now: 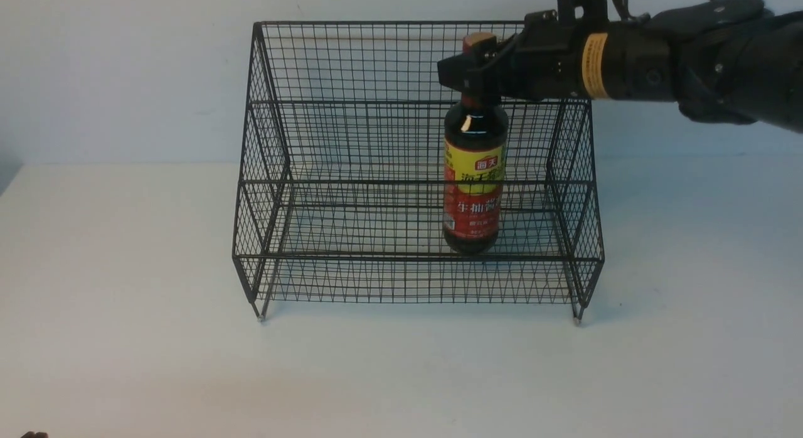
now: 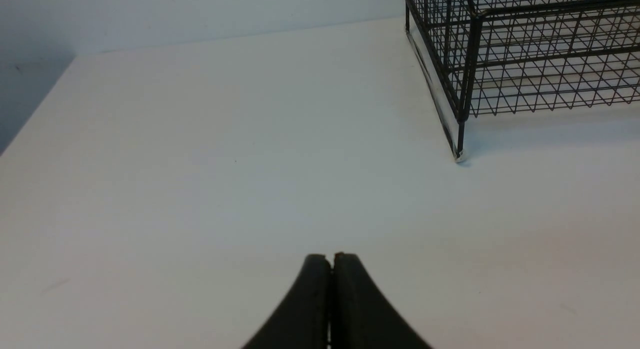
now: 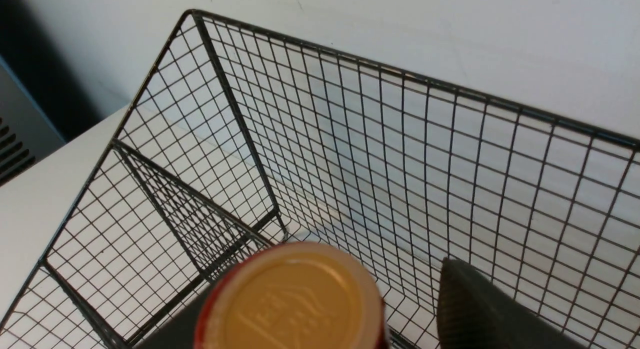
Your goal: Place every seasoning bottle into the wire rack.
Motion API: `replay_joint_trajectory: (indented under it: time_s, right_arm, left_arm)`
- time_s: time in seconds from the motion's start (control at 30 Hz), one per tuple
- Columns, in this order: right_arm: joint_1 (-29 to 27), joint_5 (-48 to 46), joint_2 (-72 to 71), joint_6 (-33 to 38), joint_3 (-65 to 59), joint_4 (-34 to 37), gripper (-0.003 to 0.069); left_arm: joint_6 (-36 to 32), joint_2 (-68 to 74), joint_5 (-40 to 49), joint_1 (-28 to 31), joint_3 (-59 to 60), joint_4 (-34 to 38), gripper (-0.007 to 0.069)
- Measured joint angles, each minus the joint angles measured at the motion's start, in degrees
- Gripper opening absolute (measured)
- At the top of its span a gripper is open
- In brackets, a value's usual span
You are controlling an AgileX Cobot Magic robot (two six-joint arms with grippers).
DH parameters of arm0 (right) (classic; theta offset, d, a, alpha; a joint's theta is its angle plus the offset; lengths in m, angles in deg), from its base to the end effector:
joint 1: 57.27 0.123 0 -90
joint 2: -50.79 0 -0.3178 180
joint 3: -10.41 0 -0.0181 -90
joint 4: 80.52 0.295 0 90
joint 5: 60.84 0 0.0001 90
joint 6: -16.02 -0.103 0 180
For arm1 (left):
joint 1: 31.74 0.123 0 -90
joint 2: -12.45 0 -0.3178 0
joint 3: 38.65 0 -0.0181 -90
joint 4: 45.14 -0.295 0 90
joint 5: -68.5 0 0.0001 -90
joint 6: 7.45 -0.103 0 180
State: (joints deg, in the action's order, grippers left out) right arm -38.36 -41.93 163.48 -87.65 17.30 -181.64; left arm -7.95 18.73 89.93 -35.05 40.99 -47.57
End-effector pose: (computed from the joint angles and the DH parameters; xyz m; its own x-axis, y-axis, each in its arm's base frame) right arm 0.4657 0.1940 0.3206 -0.3368 -0.0816 -0.9380 -0.5797 0.8030 0.1383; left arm 0.0753 -0.0028 0.1660 -0.2950 0.0653 -0.9533 0.0573 0.9971 0.0506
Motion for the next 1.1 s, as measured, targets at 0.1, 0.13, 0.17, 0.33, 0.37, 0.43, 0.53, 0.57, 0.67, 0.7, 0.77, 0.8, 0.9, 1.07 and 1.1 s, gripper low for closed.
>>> replay_joint_trajectory:
  time_s: [0.1,0.13,0.17,0.33,0.37,0.43,0.53,0.57,0.67,0.7,0.77,0.8,0.9,1.07,1.1]
  right_arm:
    - [0.16,-0.73,-0.72,-0.20,0.00,0.13,0.0450]
    - [0.16,-0.73,-0.85,-0.19,0.00,0.13,0.0450]
    - [0.16,-0.68,-1.57,-0.35,0.00,0.20,0.0450]
    - [0.16,0.11,-4.78,-0.52,0.00,0.24,0.0450]
    - [0.16,0.23,-5.66,-0.52,0.00,0.24,0.0450]
    - [0.16,0.51,-7.55,-0.65,0.00,0.18,0.0450]
    - [0.16,0.90,-12.44,-2.07,0.00,-0.09,0.0446]
    - [0.16,1.01,-14.39,-2.89,0.00,-0.09,0.0438]
    - [0.16,1.00,-18.56,-3.74,0.00,-0.09,0.0406]
    - [0.16,1.02,-22.46,-3.78,0.00,-0.09,0.0353]
    - [0.16,1.15,-24.14,-3.46,0.00,-0.09,0.0330]
    - [-0.19,1.90,-27.79,-2.53,0.11,-0.09,0.0237]
    - [-2.03,4.98,-32.84,-1.82,0.17,-0.09,0.0095]
    - [-9.69,11.63,-40.89,-1.58,0.39,-0.23,-0.0006]
    - [-11.31,12.68,-42.05,-1.69,0.39,-0.23,-0.0009]
  left_arm:
    - [0.00,0.00,0.00,0.00,0.00,0.00,-0.0013]
    - [0.00,0.00,0.00,0.00,0.00,0.00,-0.0013]
    - [0.00,0.00,0.00,0.00,0.00,0.00,-0.0013]
    - [0.00,0.00,0.00,0.00,0.00,0.05,-0.0013]
    - [0.00,0.00,0.00,0.00,0.00,0.05,-0.0013]
    - [0.00,0.00,0.00,0.00,0.00,0.05,-0.0013]
    - [0.00,0.00,0.00,0.00,0.00,0.05,-0.0013]
    - [0.00,0.00,0.00,0.00,0.00,0.05,-0.0013]
    - [0.00,0.00,0.00,0.00,0.00,0.05,-0.0013]
    - [0.00,0.00,0.00,0.00,0.00,0.05,-0.0013]
    - [0.00,0.00,0.00,0.00,0.00,0.05,-0.0013]
    - [0.00,0.00,0.00,0.00,0.00,0.05,-0.0013]
    - [0.00,0.00,0.00,0.00,0.00,0.05,-0.0013]
    - [0.00,0.00,0.00,0.00,0.00,0.01,-0.0013]
    - [0.00,0.00,0.00,0.00,0.00,0.01,-0.0013]
